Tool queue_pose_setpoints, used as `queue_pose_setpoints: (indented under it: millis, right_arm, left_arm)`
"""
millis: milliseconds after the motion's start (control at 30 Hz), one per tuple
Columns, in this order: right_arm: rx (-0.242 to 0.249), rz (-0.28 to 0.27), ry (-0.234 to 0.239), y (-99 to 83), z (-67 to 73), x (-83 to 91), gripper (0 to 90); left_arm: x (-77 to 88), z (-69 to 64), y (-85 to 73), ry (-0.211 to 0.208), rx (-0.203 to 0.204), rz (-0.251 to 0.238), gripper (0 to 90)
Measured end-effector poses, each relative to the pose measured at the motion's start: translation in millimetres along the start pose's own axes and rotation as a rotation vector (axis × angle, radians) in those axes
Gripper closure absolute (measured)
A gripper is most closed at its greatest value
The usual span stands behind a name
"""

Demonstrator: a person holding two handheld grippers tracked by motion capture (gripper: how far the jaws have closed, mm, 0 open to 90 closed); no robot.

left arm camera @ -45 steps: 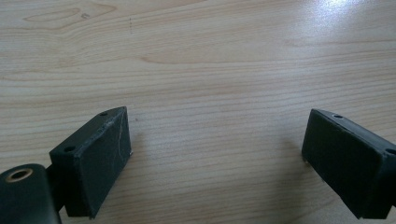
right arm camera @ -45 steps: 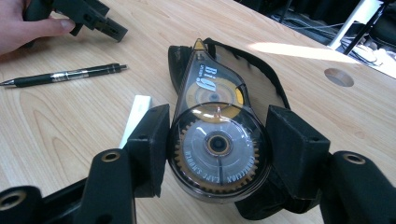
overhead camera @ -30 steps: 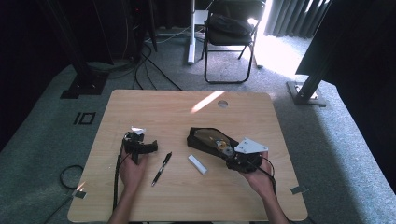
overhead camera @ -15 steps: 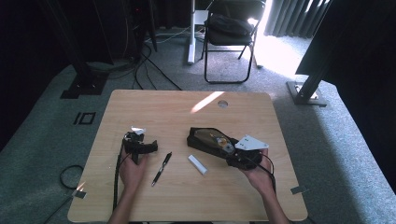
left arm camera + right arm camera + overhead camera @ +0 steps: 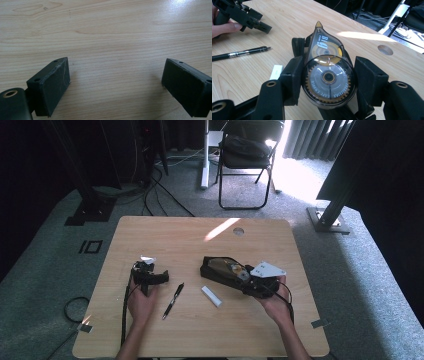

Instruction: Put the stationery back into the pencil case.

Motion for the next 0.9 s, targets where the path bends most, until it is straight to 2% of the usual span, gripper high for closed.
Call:
queue_pose_setpoints:
  millis: [900]
  right_arm:
    - [-0.015, 0.003, -0.003, 3.8, -7.2, -9.7, 41.8]
  left_arm:
    - [0.0, 0.0, 0.0, 0.000, 0.000, 0.000, 8.4]
Point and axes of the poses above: each handheld gripper's, and its own axes: x roughly backward along the jaws, y roughly out of its top, z roughly to its left, the point moved 6 cm from there along -x, roughly forward along the jaws, and after that the axes turned 1 degree about y, right-handed, at the moved point
